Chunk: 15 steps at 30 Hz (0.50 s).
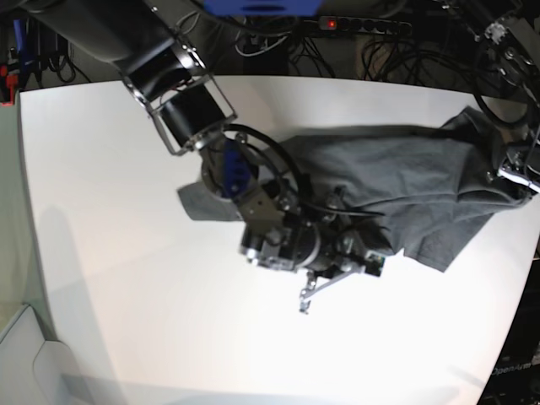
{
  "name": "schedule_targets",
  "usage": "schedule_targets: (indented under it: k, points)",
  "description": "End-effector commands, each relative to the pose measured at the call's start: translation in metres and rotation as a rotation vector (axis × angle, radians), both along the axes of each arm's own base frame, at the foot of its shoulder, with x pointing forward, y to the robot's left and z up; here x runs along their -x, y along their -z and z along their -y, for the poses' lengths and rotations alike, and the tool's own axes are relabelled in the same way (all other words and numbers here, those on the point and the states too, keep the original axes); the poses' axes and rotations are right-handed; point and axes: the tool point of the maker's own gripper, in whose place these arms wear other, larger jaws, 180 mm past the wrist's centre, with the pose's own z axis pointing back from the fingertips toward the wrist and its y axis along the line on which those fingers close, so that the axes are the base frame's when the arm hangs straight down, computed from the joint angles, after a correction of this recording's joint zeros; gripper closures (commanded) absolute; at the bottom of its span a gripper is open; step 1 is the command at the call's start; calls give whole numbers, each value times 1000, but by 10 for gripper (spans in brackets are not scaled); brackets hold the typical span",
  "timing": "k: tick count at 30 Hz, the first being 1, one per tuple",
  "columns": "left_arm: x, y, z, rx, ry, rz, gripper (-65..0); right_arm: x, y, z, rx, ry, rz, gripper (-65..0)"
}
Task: Layout the t-shirt on the table in an organized manner, then fold the t-shirt properly
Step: 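Release the t-shirt with the right gripper and regrasp nearby fabric, then lift the grasped fabric with the right gripper toward the left gripper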
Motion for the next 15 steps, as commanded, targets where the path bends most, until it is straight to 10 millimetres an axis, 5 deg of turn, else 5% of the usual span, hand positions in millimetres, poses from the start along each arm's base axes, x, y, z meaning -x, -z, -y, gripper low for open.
schedule_targets:
  k: [1,8,12,15]
  points:
    - [-5,-17,-5,-37,4,50,-2,7,-17,-16,-28,-44,37,0]
    - [-5,-17,-6,-40,-1,51,-2,116,15,-65,65,-296,15,0]
    - [-5,-17,-6,-40,-1,51,-2,144,22,-72,117,-364,22,0]
    - [-4,-17,-6,-41,-1,49,-2,145,32,-64,169,-363,16,-9]
